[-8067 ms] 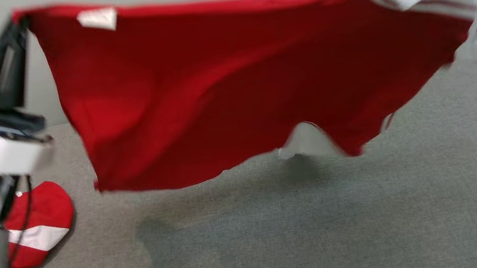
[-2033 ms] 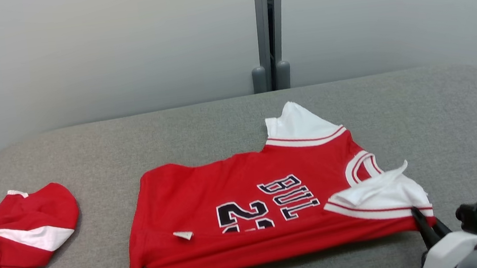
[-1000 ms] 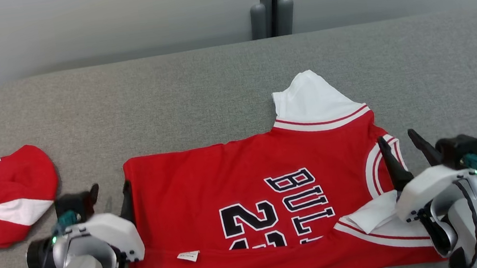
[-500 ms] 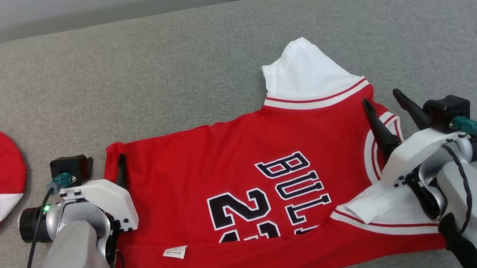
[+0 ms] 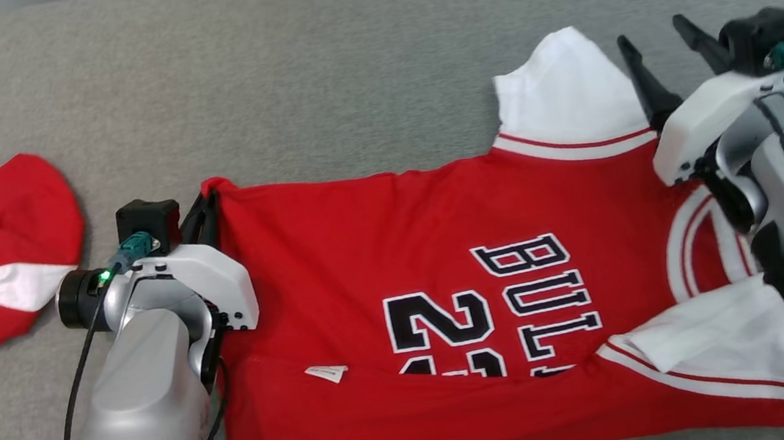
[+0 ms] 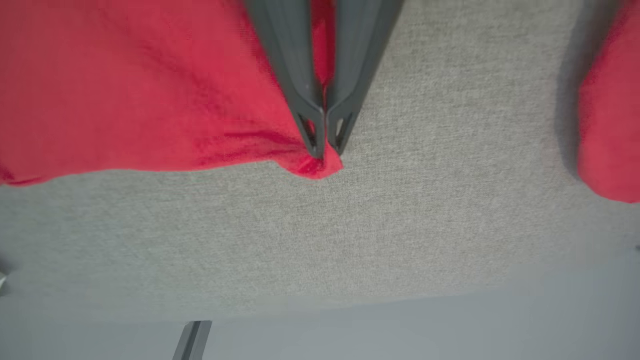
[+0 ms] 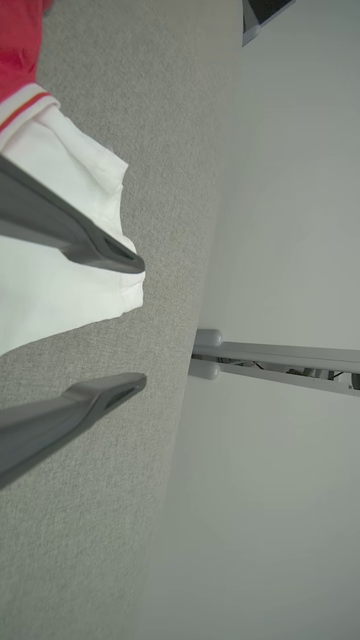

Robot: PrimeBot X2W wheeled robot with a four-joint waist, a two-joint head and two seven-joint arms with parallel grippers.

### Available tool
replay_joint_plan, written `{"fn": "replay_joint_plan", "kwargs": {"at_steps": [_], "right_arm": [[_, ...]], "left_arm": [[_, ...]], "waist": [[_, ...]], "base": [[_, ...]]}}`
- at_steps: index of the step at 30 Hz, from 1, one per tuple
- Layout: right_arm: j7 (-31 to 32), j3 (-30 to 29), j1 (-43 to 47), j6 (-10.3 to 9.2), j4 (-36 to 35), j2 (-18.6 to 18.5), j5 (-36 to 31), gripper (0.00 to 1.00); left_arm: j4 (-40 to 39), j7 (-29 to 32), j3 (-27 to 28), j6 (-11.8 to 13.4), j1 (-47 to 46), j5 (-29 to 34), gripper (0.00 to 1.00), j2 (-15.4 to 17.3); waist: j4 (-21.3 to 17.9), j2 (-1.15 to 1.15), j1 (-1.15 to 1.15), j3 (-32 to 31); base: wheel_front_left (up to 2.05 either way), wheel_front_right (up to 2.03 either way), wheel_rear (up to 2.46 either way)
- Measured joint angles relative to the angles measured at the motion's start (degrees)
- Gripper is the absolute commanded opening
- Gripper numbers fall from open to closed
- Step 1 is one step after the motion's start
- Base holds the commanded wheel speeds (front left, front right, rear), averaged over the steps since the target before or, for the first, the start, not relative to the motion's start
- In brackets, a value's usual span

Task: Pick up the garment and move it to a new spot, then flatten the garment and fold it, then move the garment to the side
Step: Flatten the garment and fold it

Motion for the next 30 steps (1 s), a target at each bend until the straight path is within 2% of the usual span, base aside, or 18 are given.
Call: {"fn": "replay_joint_plan", "kwargs": {"at_steps": [4, 9, 17, 18, 19, 20, 21, 25, 30], "right_arm": [[3.22, 0.22, -4.14, 0.00, 4.27, -0.91, 0.68, 1.00], [7.39, 1.38, -8.04, 0.00, 9.31, -2.13, 0.90, 1.00], [13.01, 3.41, -12.63, 0.00, 15.59, -4.65, 0.59, 1.00], [13.74, 3.71, -13.15, 0.00, 15.82, -4.71, 0.66, 0.95], [14.27, 3.92, -13.55, -0.01, 15.96, -4.72, 0.94, 0.49], [14.56, 4.22, -13.80, -0.01, 16.02, -4.72, 1.25, 0.37], [14.55, 4.55, -13.95, -0.01, 16.01, -4.85, 1.42, 0.00], [13.14, 5.03, -14.14, 0.09, 16.56, -5.19, 1.70, 0.00], [6.57, 2.92, -14.83, 0.00, 19.06, -7.64, 0.38, 0.00]], "left_arm": [[-2.77, -0.05, -1.71, -0.54, -0.02, -0.59, 0.00, -0.19], [-7.19, -0.12, -6.89, -1.31, 0.05, -5.33, 0.00, -0.26], [-11.47, -0.12, -15.88, 1.26, 0.02, -12.41, 0.00, -0.29], [-11.81, -0.12, -16.57, 1.70, 0.00, -13.05, 0.00, -0.27], [-12.10, -0.12, -17.12, 2.09, -0.01, -13.60, 0.00, -0.29], [-12.30, -0.12, -17.57, 2.40, -0.03, -14.05, 0.00, -0.31], [-12.41, -0.12, -17.96, 2.64, -0.03, -14.46, 0.00, -0.31], [-12.89, -0.12, -18.57, 3.70, -0.04, -15.37, 0.00, -0.29], [-14.73, -0.11, -16.64, 5.00, -0.02, -14.00, 0.00, -0.41]], "waist": [[2.87, 0.00, 0.00, 1.46], [6.14, 0.00, 0.00, 3.50], [10.76, 0.00, 0.00, 6.28], [11.16, 0.00, 0.00, 6.57], [11.45, 0.00, 0.00, 6.84], [11.68, 0.00, 0.00, 7.10], [11.87, 0.00, 0.00, 7.29], [11.95, 0.00, 0.00, 7.24], [11.22, 0.00, 0.00, 6.15]], "base": [[0.00, 0.00, 0.00], [0.00, 0.00, 0.00], [0.00, 0.00, 0.00], [0.00, 0.00, 0.00], [0.00, 0.00, 0.00], [0.00, 0.00, 0.00], [0.00, 0.00, 0.00], [0.00, 0.00, 0.00], [0.00, 0.00, 0.00]]}}
